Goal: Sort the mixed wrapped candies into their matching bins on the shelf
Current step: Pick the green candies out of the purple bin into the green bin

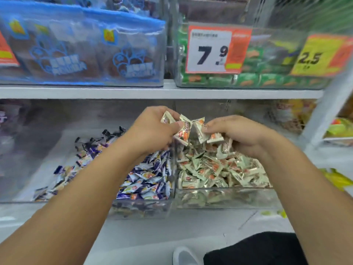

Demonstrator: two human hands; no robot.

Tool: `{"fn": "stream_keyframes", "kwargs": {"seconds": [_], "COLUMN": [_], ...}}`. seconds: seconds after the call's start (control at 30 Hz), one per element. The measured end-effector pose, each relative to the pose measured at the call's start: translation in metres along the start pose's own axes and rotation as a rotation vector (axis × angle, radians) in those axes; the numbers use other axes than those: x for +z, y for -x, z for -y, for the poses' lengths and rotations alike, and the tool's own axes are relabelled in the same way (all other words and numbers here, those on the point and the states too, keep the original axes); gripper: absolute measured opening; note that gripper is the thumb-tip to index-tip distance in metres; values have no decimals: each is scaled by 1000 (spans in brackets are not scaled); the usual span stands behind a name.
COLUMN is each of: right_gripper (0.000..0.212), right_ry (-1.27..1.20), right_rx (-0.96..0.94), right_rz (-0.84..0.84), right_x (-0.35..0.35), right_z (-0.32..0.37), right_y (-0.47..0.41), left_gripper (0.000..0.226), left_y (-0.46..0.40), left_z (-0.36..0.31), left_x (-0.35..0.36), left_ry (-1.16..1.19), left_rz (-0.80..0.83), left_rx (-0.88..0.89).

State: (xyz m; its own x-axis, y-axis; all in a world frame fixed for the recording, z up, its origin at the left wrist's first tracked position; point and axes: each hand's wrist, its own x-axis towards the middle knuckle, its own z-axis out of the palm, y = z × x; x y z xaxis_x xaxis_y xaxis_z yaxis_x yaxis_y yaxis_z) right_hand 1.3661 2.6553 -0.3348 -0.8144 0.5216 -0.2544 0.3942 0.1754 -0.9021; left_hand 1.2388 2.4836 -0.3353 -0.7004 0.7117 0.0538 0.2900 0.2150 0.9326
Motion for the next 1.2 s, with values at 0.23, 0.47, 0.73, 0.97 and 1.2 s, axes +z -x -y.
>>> {"fn": "stream_keyframes", "kwargs": {"seconds": [0.23, 0.47, 0.73, 0.97, 1.2], "right_gripper": [12, 7, 9, 34, 13], "right_ry": [-100, -48, 64, 512, 696], "right_rx": [54, 36, -20, -108, -619], "right_rz": [-109, -94, -290, -427, 78], "right_x": [-32, -46, -50, -38, 72], "right_z": [-21, -28, -31, -28, 39], "right_y": [4, 4, 0, -4, 31], "left_gripper": [11, 27, 40, 20, 40], "left_y": [-17, -23, -23, -16, 15], "left_z": [-16, -14, -6, 3, 35], "left_x": [48, 65, 60, 32, -99], "left_ry": [-146, -65, -271, -319, -985], "left_rz": [38, 144, 240, 0, 124], "left_rx": [25, -36, 209, 359, -161]}}
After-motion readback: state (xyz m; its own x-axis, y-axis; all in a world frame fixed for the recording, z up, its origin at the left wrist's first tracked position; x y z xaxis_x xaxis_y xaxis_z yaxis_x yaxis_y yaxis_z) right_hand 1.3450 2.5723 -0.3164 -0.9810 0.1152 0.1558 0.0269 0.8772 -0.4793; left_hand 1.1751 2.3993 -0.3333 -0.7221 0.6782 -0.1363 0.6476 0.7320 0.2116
